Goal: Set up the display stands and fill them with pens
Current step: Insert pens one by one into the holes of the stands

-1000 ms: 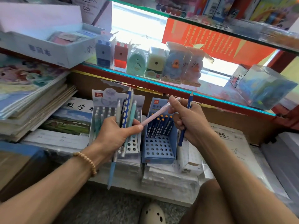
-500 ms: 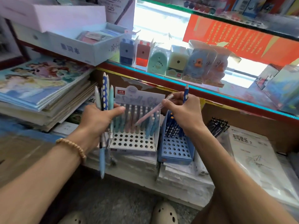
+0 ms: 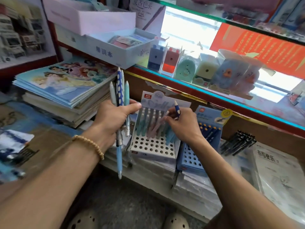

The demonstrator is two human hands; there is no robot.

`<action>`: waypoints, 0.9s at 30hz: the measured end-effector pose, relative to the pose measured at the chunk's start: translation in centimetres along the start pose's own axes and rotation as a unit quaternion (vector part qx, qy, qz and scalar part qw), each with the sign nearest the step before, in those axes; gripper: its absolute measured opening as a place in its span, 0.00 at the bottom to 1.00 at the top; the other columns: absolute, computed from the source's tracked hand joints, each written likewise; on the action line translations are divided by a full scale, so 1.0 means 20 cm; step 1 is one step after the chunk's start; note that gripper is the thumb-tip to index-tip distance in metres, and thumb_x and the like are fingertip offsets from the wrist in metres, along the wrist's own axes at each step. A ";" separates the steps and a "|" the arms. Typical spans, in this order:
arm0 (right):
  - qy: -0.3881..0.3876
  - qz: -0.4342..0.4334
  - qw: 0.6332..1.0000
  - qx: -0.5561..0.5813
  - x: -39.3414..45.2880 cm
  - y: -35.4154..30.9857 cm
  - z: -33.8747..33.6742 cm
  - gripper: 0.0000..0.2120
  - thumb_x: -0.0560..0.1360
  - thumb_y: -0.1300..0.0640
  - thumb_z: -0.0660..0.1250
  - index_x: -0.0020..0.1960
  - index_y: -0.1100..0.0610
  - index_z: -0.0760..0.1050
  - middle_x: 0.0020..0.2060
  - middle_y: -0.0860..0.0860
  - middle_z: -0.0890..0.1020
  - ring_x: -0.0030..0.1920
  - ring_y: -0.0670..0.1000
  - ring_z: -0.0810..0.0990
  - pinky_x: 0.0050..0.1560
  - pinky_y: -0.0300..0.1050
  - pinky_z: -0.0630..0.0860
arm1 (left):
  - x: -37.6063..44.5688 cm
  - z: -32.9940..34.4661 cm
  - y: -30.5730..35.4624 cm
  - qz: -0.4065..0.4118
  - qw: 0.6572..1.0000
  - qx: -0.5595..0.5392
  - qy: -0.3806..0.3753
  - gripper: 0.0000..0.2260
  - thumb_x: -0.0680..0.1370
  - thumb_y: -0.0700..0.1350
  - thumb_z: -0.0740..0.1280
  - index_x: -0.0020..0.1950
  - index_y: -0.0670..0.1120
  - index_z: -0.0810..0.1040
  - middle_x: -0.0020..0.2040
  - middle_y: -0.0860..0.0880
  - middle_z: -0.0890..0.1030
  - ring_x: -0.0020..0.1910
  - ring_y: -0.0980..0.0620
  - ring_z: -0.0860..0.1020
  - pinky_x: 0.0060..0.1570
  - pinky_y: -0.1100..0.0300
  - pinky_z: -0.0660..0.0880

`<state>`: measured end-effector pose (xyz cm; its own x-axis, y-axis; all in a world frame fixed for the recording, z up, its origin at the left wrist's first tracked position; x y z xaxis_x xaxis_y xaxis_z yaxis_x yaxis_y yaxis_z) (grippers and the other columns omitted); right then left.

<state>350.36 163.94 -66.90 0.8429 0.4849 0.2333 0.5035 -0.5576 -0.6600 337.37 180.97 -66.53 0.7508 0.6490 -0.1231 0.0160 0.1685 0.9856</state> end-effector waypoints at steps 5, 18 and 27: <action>-0.004 0.008 1.000 -0.023 0.00 -0.01 0.06 0.04 0.77 0.61 0.70 0.47 0.57 0.84 0.41 0.51 0.84 0.42 0.48 0.82 0.47 0.49 0.82 | -0.01 -0.03 0.02 0.000 1.000 -0.022 0.007 0.05 0.72 0.41 0.75 0.40 0.47 0.81 0.39 0.51 0.81 0.41 0.54 0.79 0.43 0.60 0.74; -0.076 0.038 0.996 0.033 0.00 -0.01 0.18 0.06 0.78 0.61 0.69 0.50 0.53 0.84 0.43 0.44 0.83 0.45 0.41 0.81 0.46 0.36 0.76 | -0.01 -0.05 0.04 0.014 1.000 -0.018 0.010 0.04 0.73 0.40 0.75 0.42 0.45 0.81 0.39 0.51 0.80 0.39 0.57 0.79 0.35 0.68 0.74; -0.088 0.064 0.993 0.043 -0.02 0.00 0.24 0.05 0.78 0.59 0.70 0.45 0.53 0.84 0.41 0.49 0.85 0.45 0.49 0.84 0.47 0.46 0.80 | -0.02 -0.05 0.03 0.011 1.000 0.002 0.010 0.04 0.73 0.41 0.75 0.44 0.44 0.81 0.39 0.50 0.81 0.40 0.56 0.79 0.39 0.64 0.72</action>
<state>349.01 167.00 -70.40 0.8491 0.5278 0.0207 0.3697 -0.5658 -0.7370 336.34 181.54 -65.93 0.7372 0.6676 -0.1041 0.0027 0.1512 0.9885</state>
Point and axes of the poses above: each hand's wrist, its own x-axis towards the middle knuckle, its own z-axis out of the palm, y = z × x, the point moved 5 cm from there along x, towards the middle knuckle
